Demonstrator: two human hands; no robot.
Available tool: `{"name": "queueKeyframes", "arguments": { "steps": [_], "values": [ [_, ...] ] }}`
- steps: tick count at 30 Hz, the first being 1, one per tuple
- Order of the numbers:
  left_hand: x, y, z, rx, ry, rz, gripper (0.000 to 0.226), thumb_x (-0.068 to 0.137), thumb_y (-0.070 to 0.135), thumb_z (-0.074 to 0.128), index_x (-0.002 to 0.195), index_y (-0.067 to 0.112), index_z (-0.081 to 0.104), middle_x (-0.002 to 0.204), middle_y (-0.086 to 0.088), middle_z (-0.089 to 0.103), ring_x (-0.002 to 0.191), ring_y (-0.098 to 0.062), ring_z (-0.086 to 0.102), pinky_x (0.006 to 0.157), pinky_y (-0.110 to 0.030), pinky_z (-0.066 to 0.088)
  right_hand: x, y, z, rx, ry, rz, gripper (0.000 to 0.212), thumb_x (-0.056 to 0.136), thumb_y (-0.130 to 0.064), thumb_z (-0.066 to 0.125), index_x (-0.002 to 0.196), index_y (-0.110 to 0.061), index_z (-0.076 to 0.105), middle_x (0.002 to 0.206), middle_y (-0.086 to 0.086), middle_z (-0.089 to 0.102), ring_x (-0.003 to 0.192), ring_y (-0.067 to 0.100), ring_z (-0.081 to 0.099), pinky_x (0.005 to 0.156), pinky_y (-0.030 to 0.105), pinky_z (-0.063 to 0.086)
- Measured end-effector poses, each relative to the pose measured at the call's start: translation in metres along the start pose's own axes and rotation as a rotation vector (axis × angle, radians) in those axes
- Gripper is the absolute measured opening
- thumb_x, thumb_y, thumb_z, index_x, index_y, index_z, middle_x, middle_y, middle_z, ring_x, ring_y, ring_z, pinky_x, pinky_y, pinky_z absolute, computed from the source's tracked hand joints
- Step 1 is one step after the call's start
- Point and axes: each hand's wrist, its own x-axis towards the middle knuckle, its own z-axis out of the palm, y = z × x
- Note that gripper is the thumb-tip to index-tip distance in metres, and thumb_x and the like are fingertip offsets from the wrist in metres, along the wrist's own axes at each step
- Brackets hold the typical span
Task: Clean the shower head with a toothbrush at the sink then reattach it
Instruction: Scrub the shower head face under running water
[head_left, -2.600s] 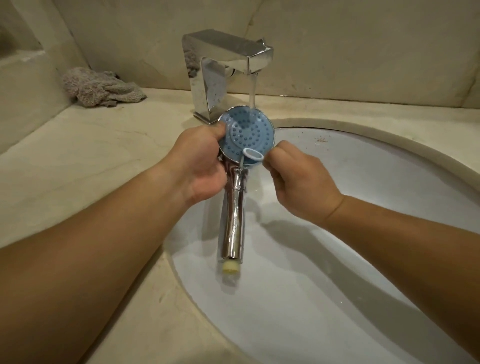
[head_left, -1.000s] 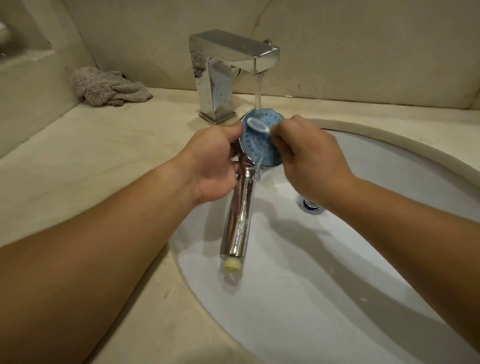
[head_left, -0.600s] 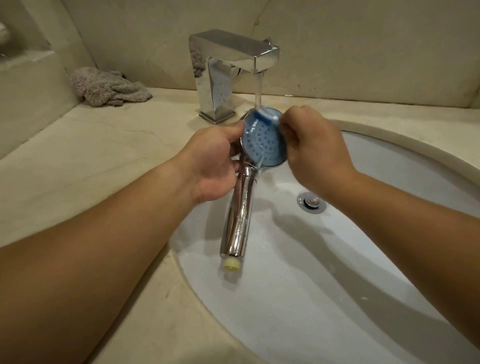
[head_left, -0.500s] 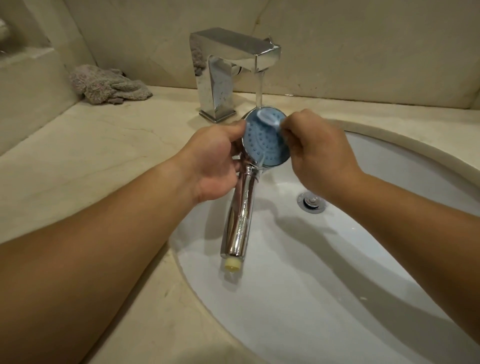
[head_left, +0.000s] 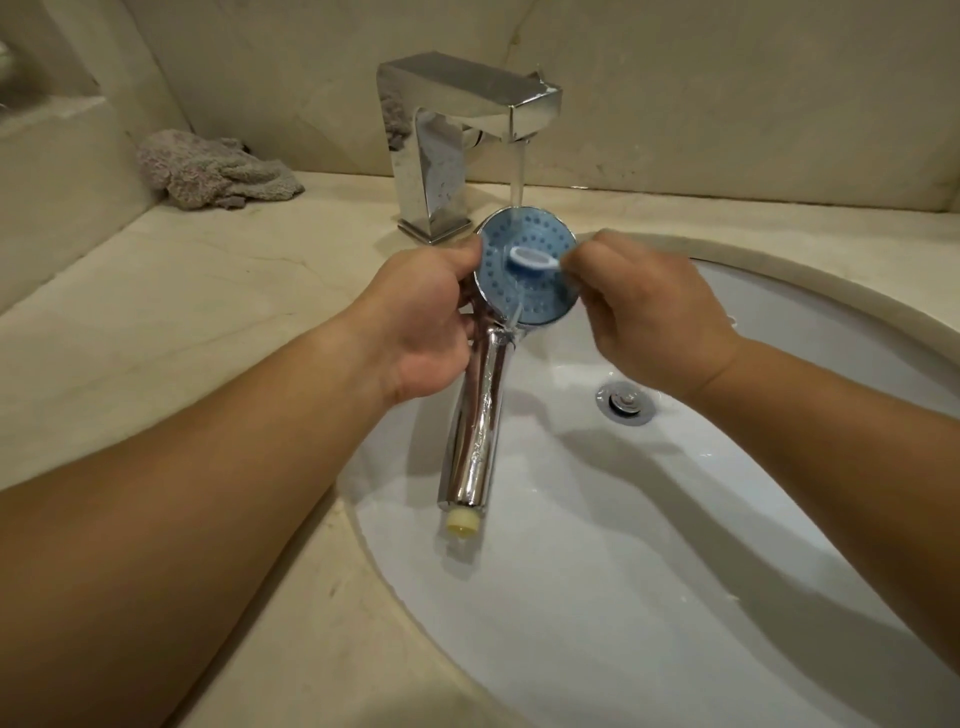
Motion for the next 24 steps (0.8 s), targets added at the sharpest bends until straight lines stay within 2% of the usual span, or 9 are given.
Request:
{"name": "queueKeyframes", "arguments": {
  "steps": [6, 8, 10, 11, 13, 15, 19, 23, 24],
  "values": [
    [0.0, 0.0, -0.001, -0.025, -0.004, 0.001, 0.04, 0.109, 0.033, 0.038, 0.123, 0.014, 0.071, 0.119, -0.009, 0.076, 0.12, -0.029, 0.067, 0.11, -0.048, 0.047, -0.004, -0.01, 0.009, 0.012, -0.067, -0.083, 0.017, 0.089, -0.01, 0.043, 0.09, -0.002, 0.058, 0.084, 0.014, 0.058, 0.059, 0.033, 0.049, 0.045, 0.039, 0.044],
    [0.0, -0.001, 0.0, -0.004, 0.002, 0.011, 0.038, 0.109, 0.034, 0.04, 0.124, 0.017, 0.071, 0.117, -0.007, 0.075, 0.112, -0.027, 0.066, 0.106, -0.044, 0.049, -0.001, -0.002, 0.008, -0.003, 0.023, 0.031, 0.013, 0.087, -0.007, 0.045, 0.09, -0.002, 0.057, 0.084, 0.015, 0.058, 0.059, 0.035, 0.05, 0.047, 0.043, 0.045],
    [-0.001, -0.001, 0.001, 0.012, 0.012, 0.023, 0.036, 0.109, 0.033, 0.041, 0.124, 0.019, 0.071, 0.118, -0.008, 0.071, 0.104, -0.026, 0.064, 0.094, -0.042, 0.051, 0.0, 0.004, 0.005, 0.014, 0.094, 0.153, 0.011, 0.087, -0.005, 0.046, 0.091, -0.003, 0.057, 0.085, 0.015, 0.058, 0.061, 0.037, 0.051, 0.049, 0.043, 0.045],
    [-0.002, 0.0, 0.001, 0.014, 0.014, 0.023, 0.036, 0.109, 0.032, 0.041, 0.125, 0.018, 0.07, 0.121, -0.009, 0.07, 0.105, -0.028, 0.065, 0.095, -0.043, 0.052, -0.002, 0.0, 0.004, 0.023, 0.093, 0.15, 0.011, 0.087, -0.005, 0.046, 0.091, -0.003, 0.056, 0.084, 0.015, 0.058, 0.061, 0.037, 0.051, 0.049, 0.04, 0.044],
    [-0.003, 0.0, 0.002, -0.008, 0.016, 0.015, 0.038, 0.109, 0.032, 0.04, 0.125, 0.016, 0.07, 0.128, -0.012, 0.071, 0.117, -0.032, 0.067, 0.105, -0.047, 0.051, -0.005, -0.014, 0.008, 0.037, 0.032, 0.05, 0.013, 0.087, -0.007, 0.045, 0.089, -0.002, 0.057, 0.083, 0.015, 0.058, 0.06, 0.033, 0.05, 0.048, 0.036, 0.042],
    [-0.004, 0.0, 0.002, -0.025, 0.022, 0.009, 0.039, 0.109, 0.031, 0.039, 0.125, 0.014, 0.07, 0.128, -0.014, 0.072, 0.124, -0.033, 0.065, 0.11, -0.048, 0.048, -0.004, -0.021, 0.012, 0.039, 0.003, -0.001, 0.009, 0.087, -0.004, 0.049, 0.089, -0.002, 0.057, 0.082, 0.015, 0.057, 0.059, 0.032, 0.05, 0.047, 0.035, 0.043],
    [-0.004, 0.0, 0.003, 0.001, 0.017, 0.012, 0.037, 0.109, 0.031, 0.04, 0.126, 0.017, 0.07, 0.131, -0.013, 0.07, 0.126, -0.032, 0.062, 0.111, -0.05, 0.045, -0.001, -0.002, 0.008, 0.039, 0.133, 0.237, 0.004, 0.09, -0.002, 0.052, 0.09, -0.003, 0.056, 0.085, 0.013, 0.057, 0.062, 0.035, 0.049, 0.051, 0.041, 0.045],
    [-0.004, 0.001, 0.003, -0.038, 0.022, 0.004, 0.039, 0.109, 0.031, 0.038, 0.125, 0.013, 0.07, 0.125, -0.013, 0.073, 0.12, -0.032, 0.067, 0.11, -0.049, 0.048, -0.004, -0.019, 0.014, 0.024, 0.001, 0.02, 0.006, 0.085, -0.001, 0.053, 0.09, -0.002, 0.057, 0.084, 0.014, 0.057, 0.06, 0.033, 0.05, 0.048, 0.039, 0.045],
    [-0.005, 0.001, 0.003, -0.042, 0.016, 0.006, 0.039, 0.109, 0.032, 0.039, 0.126, 0.013, 0.07, 0.124, -0.013, 0.073, 0.119, -0.032, 0.068, 0.11, -0.048, 0.048, -0.002, -0.019, 0.014, 0.016, 0.002, 0.033, 0.006, 0.085, -0.002, 0.052, 0.09, -0.003, 0.056, 0.085, 0.014, 0.057, 0.061, 0.034, 0.05, 0.048, 0.041, 0.045]
  ]
}}
